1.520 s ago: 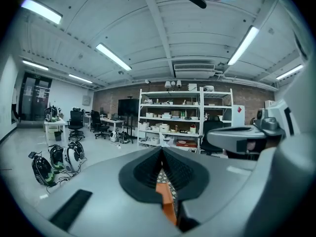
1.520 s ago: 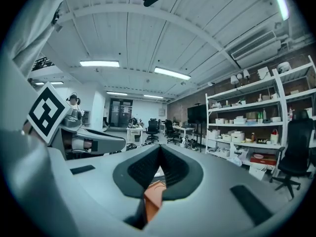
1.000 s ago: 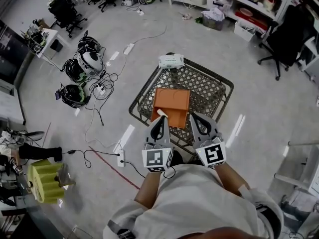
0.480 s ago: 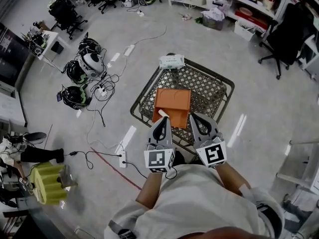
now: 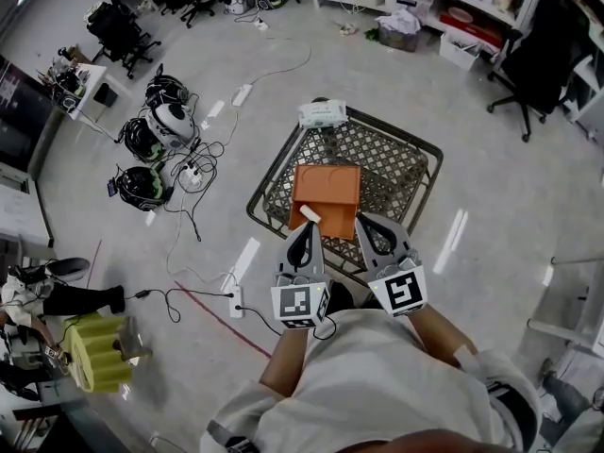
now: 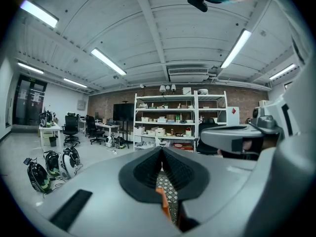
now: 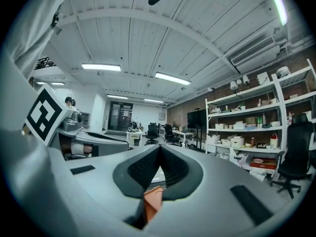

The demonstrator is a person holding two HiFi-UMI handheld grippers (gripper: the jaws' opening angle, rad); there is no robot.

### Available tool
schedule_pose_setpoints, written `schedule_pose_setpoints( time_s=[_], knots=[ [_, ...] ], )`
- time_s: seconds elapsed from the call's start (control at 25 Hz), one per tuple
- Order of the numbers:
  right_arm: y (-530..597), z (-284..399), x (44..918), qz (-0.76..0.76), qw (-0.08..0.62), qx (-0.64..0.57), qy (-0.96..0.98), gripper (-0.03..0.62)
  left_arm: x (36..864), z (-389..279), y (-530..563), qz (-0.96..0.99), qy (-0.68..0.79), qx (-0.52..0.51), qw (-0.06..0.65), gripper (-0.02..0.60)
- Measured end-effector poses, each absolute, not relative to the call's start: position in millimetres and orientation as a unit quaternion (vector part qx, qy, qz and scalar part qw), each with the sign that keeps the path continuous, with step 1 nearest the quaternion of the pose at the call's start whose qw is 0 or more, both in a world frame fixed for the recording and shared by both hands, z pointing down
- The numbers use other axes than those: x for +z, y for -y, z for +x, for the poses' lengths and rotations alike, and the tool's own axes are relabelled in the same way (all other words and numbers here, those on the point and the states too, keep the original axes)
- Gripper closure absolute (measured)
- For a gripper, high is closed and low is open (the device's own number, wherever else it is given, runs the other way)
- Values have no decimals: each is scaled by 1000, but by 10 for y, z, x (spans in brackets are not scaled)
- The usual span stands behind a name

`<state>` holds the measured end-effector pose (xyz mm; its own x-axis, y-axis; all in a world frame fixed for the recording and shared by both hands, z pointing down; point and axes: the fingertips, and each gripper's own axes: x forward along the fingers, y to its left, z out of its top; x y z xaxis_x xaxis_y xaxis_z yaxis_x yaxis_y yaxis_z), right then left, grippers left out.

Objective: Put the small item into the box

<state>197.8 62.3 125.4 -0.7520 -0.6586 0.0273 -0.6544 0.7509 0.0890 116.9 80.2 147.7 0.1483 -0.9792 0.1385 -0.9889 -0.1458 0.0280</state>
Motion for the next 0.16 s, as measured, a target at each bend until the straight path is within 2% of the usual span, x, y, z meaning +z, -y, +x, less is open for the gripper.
schedule_pose_setpoints(
  time_s=[0.16],
  knots=[
    [-642, 1942, 1258, 349, 25, -39, 936, 591, 1494, 1137, -834, 754, 653, 42, 55, 572]
  ],
)
